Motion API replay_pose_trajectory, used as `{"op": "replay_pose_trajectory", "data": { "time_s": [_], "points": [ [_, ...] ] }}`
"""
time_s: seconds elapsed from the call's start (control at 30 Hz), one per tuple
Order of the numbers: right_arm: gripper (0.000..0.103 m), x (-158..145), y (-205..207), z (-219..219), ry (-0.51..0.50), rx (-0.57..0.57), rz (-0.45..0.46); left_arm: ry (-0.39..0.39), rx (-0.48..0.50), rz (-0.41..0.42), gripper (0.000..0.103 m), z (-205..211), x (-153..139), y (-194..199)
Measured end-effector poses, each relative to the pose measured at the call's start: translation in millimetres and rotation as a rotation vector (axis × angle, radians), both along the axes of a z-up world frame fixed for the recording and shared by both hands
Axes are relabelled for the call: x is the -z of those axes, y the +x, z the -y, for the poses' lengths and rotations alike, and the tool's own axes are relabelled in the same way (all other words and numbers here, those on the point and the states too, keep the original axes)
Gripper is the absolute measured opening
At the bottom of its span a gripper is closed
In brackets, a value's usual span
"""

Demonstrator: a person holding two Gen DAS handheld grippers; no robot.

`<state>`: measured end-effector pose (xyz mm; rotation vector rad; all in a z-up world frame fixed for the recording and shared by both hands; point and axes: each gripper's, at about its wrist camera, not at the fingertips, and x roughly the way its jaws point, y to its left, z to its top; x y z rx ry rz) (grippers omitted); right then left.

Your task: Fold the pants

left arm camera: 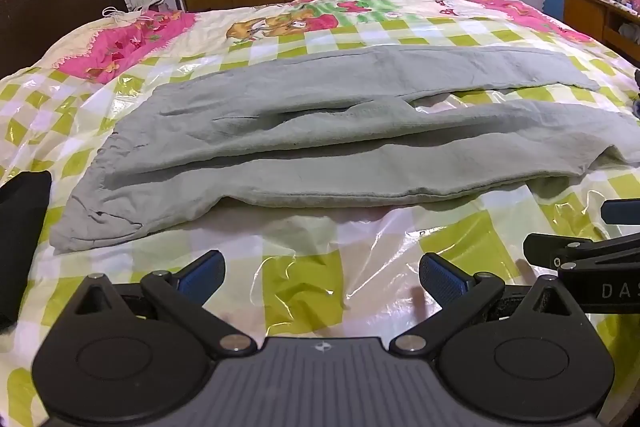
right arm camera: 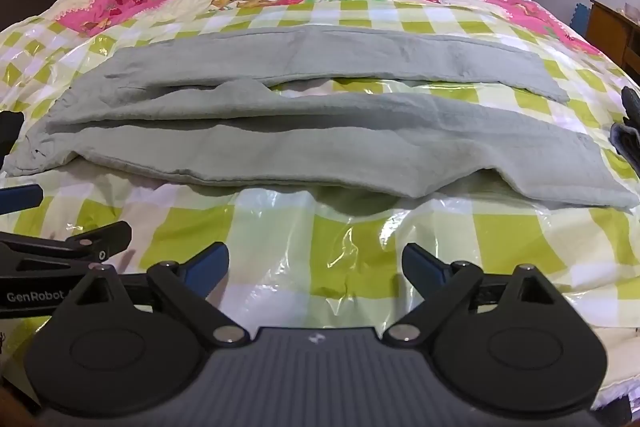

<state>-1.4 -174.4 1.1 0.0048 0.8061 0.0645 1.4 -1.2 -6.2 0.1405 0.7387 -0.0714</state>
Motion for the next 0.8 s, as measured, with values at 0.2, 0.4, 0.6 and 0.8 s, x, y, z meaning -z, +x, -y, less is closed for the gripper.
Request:
{"op": "replay_pose_trajectory", "data": {
  "time_s": [0.2, 0.4, 0.6, 0.8],
  "points": [
    [0.090, -0.7, -0.9, -0.4, 0.002, -0.003, -0.003, 0.000, 0.008, -0.004, 0.103, 0.1, 0.4, -1.0],
    [0.086, 3.3, -0.1, -3.7, 0.001, -0.001, -0.009, -0.009, 0.020, -0.004, 0.103, 0.4, 0.8, -0.4],
    [0.083, 4.2, 1.6, -2.3, -0.005, -0.010, -0.017, -0.020, 0.019, -0.007, 0.103, -1.2, 0.5, 0.2],
    [0.083, 4.2, 1.3, -3.0, -0.007, -0.014, -0.014, -0.028, 0.019, -0.011, 0.103, -2.2, 0.7, 0.5]
  ]
}}
